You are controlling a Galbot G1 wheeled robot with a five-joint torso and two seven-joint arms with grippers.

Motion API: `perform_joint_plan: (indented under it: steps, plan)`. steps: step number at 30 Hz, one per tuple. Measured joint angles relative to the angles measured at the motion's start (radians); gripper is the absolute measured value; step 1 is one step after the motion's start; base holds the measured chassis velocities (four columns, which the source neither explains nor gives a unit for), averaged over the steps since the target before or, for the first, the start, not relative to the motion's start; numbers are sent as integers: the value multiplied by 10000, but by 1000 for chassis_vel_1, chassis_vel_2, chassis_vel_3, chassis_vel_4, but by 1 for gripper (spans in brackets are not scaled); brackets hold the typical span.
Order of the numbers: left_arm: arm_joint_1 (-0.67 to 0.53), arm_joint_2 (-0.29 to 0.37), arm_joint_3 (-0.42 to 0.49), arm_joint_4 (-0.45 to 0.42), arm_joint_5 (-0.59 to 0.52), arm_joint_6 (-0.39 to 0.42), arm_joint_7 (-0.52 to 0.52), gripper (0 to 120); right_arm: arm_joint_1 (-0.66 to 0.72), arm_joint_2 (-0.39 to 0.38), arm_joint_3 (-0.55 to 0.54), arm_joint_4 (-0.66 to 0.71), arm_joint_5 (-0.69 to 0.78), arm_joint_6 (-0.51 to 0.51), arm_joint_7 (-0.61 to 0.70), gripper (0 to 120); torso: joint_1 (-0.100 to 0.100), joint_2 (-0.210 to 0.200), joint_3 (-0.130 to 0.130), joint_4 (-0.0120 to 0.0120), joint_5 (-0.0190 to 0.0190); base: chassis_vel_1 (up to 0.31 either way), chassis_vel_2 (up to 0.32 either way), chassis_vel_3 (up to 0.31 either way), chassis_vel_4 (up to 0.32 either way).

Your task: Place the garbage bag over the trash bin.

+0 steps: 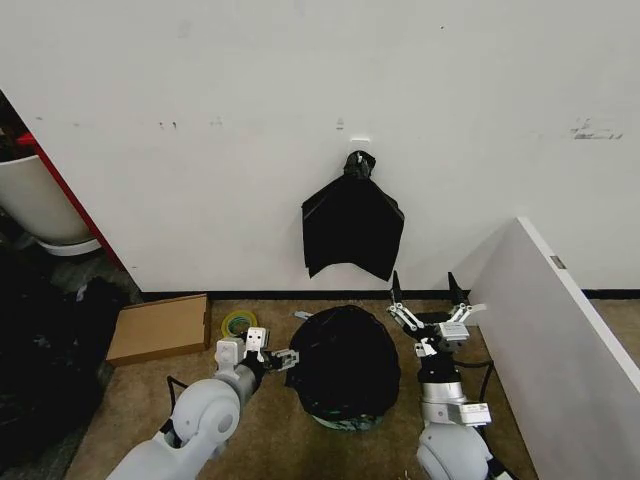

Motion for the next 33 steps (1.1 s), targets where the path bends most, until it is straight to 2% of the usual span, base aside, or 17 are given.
perform_joint_plan:
  steps: [6, 7, 8, 9, 10, 12, 13, 16, 19, 20, 23, 25, 27, 33]
  plan:
    - [435, -111, -136, -952, -504, -390, 75, 100, -229, 64, 151, 161, 31, -34, -11, 100, 0, 0, -1, 0, -1, 0, 0, 0, 0]
    - [492, -173, -140, -1052, -519, -647, 80, 100, -248, 78, 178, 184, 89, -49, -11, 100, 0, 0, -1, -1, 0, 0, 0, 0, 0]
    - [603, -250, -142, -1117, -146, -1421, 297, 100, -276, 100, 226, 209, 184, -66, -18, 100, 0, 0, -1, -1, -1, 0, 0, 0, 0]
    - [612, -254, -143, -1118, -93, -1498, 323, 100, -282, 104, 235, 214, 198, -69, -21, 100, 0, 0, 0, -1, -1, 0, 0, 0, 0]
    - [756, -290, -155, -1020, 1132, -3101, 898, 100, -319, 140, 317, 246, 257, -73, -80, 100, 0, 0, 0, 0, 0, 0, 0, 0, 0]
    - [1006, -374, -286, -696, 3250, -5432, 1956, 100, -398, 225, 486, 254, 236, 2, -395, 100, 0, 0, 0, 1, -2, 0, 0, 0, 0]
    - [1006, -374, -286, -696, 3250, -5432, 1956, 100, -398, 225, 486, 254, 236, 2, -395, 100, 0, 0, 0, 1, -2, 0, 0, 0, 0]
    - [1483, -758, -938, -685, 5447, -7530, 2556, 100, -515, 442, 791, 155, -111, 1, -810, 100, 1, 0, -1, -1, 0, 0, 0, 0, 0]
    - [1956, -1520, -1658, -761, 6666, -8533, 2228, 100, -697, 744, 1197, 59, -145, -379, -1373, 100, 0, 0, -1, 0, -3, 0, 0, 0, 0]
    - [1956, -1520, -1658, -761, 6666, -8533, 2228, 100, -697, 744, 1197, 59, -145, -379, -1373, 100, 0, 0, -1, 0, -3, 0, 0, 0, 0]
    - [2215, -2201, -2291, -814, 7098, -8830, 1881, 100, -825, 1025, 1705, 42, -133, -1135, -1542, 100, 1, 0, -1, 2, 1, 0, 0, 0, 0]
    - [2363, -2505, -2593, -865, 7113, -8659, 1641, 100, -915, 1164, 2280, 45, -33, -1605, -2027, 100, 1, 0, -1, 1, -2, 0, 0, 0, 0]
    - [2411, -2579, -2670, -993, 6746, -8343, 1490, 100, -898, 1270, 2794, -27, 16, -1558, -2640, 100, 0, 1, -1, 1, -2, 0, 0, 0, 0]
    - [2128, -2449, -2721, -1145, 5861, -7939, 1452, 100, -765, 1520, 3456, -173, 211, -1268, -3282, 100, 1, 1, 0, 0, -1, 0, 0, 0, 0]
